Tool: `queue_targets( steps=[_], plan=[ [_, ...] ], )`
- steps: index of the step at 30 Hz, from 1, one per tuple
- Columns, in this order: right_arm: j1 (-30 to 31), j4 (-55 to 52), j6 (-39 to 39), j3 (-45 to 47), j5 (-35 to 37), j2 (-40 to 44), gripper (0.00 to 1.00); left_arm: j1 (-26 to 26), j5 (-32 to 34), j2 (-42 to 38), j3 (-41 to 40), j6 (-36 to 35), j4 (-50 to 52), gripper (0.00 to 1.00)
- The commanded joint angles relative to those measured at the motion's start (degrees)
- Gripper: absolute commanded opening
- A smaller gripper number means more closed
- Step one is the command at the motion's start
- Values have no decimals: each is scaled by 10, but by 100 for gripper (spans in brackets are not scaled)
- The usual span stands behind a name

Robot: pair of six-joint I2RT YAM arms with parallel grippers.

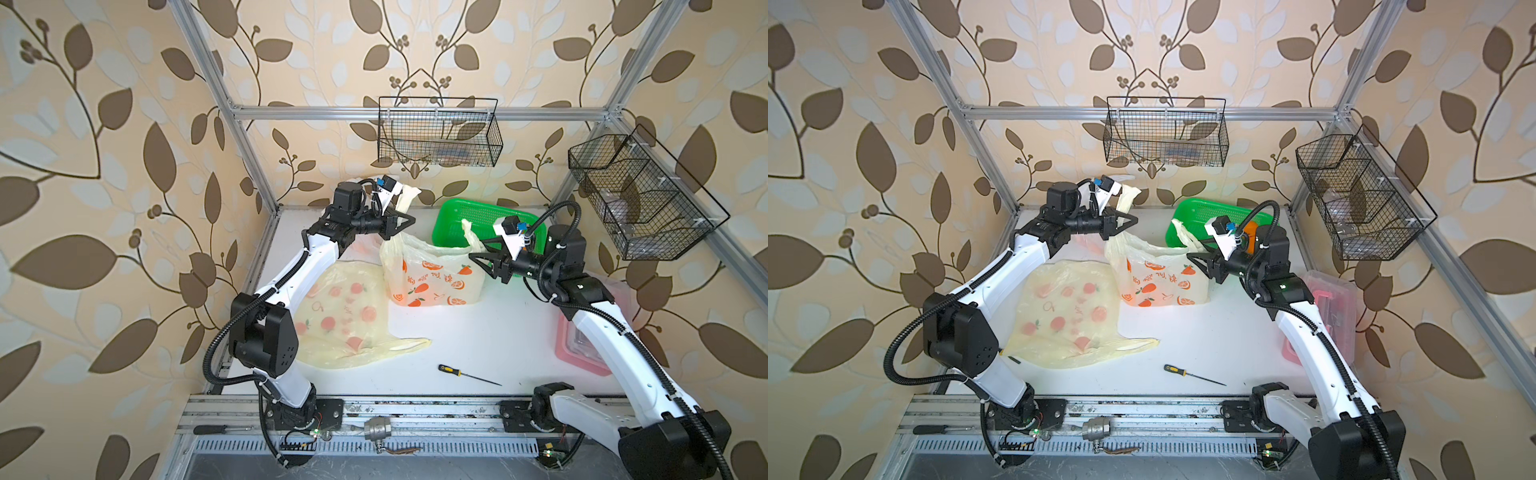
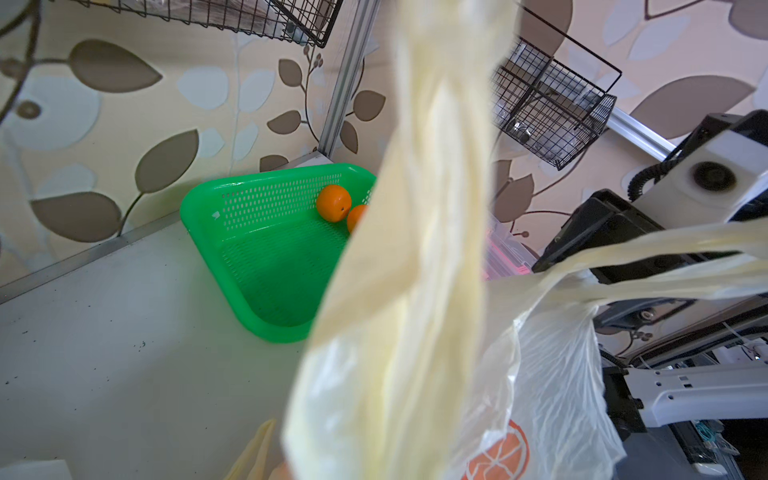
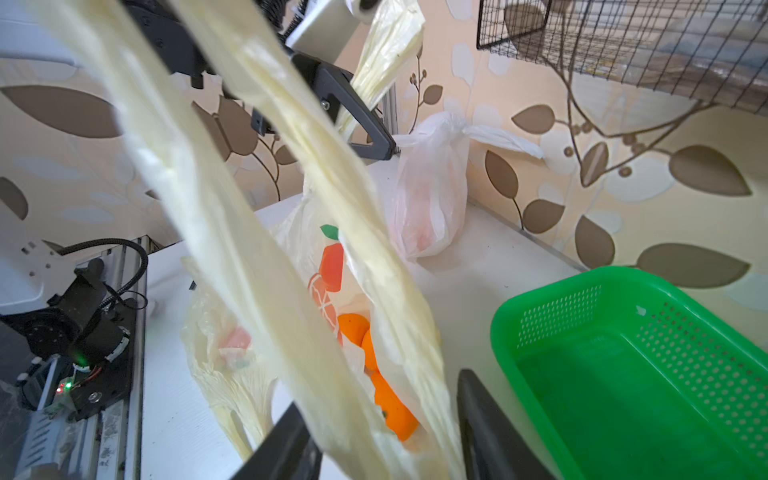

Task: Place the oranges into plastic bags & tie knots
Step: Tie the plastic bag at the center of the board.

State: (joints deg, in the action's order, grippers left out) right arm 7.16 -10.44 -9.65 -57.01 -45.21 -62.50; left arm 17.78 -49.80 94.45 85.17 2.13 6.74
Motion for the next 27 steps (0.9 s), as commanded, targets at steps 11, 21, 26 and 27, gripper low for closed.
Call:
queue_targets(
  steps=[11, 21, 26, 27],
  plan=[
    [-31, 38, -27, -58, -196, -49, 61, -1, -24, -9, -2, 9, -33, 0],
    [-50, -20, -89, -106, -275, -91, 63, -1, -30, -3, 6, 9, -27, 0],
    [-50, -26, -97, -112, -279, -102, 44, -1, -29, -6, 5, 8, -26, 0],
    [-50, -25, -96, -110, -275, -100, 38, -1, -29, -7, 4, 6, -25, 0]
  ],
)
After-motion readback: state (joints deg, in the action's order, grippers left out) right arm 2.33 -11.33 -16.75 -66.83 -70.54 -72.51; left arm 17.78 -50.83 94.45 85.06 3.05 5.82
